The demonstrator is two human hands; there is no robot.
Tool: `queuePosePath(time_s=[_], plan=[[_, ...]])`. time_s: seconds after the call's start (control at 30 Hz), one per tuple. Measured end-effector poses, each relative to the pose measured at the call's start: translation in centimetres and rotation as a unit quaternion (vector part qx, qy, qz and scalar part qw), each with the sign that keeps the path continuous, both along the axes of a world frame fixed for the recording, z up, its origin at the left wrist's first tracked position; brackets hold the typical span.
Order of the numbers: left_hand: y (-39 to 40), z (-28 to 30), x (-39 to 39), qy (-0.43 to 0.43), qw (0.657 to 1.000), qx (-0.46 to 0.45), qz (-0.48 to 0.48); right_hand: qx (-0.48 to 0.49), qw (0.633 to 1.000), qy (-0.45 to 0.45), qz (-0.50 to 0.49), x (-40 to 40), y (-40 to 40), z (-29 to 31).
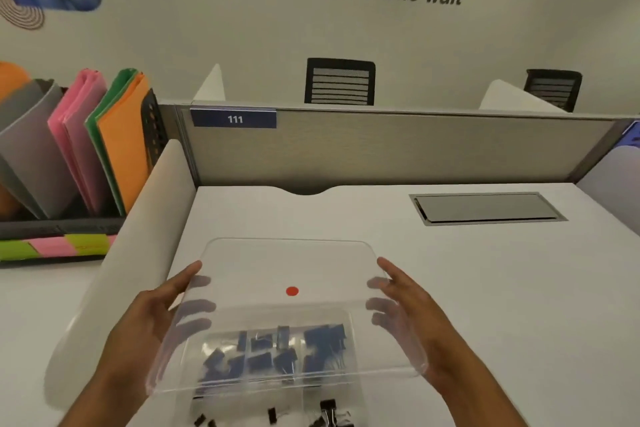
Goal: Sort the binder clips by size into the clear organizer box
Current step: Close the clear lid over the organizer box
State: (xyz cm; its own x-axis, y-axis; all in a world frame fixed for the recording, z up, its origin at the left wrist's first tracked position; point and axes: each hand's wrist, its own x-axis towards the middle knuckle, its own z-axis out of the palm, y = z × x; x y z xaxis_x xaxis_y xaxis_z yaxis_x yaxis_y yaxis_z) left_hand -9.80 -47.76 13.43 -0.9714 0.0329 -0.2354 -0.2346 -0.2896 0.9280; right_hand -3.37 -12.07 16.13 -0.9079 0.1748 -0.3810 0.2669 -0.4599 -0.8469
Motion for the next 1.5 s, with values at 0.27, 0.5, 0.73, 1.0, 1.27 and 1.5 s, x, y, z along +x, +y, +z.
queuePosePath(time_s=[0.27, 0.5, 0.73, 1.0, 1.27, 1.5], plan=[[-0.7, -2.7, 8.3, -0.017, 0.976, -0.215, 0.016, 0.202, 0.976, -0.075, -0.016, 7.4, -1.2, -4.7], [-0.5, -6.8, 13.5, 0.018, 0.92, -0.367, 0.138, 0.306, 0.95, -0.059, 0.003, 10.2, -1.5, -8.4], [0.2, -8.7, 15.6, 0.038, 0.882, -0.421, 0.21, 0.38, 0.923, -0.024, 0.058, 10.2, -1.8, -11.3], [0.8, -9.1, 15.3, 0.044, 0.843, -0.481, 0.234, 0.427, 0.9, 0.008, 0.087, 9.6, -2.5, -11.9], [0.6, -9.8, 15.7, 0.066, 0.816, -0.53, 0.22, 0.436, 0.892, 0.016, 0.119, 11.7, -2.7, -12.4], [-0.2, -10.1, 15.3, 0.045, 0.826, -0.525, 0.201, 0.433, 0.894, -0.023, 0.111, 14.5, -4.5, -13.2]])
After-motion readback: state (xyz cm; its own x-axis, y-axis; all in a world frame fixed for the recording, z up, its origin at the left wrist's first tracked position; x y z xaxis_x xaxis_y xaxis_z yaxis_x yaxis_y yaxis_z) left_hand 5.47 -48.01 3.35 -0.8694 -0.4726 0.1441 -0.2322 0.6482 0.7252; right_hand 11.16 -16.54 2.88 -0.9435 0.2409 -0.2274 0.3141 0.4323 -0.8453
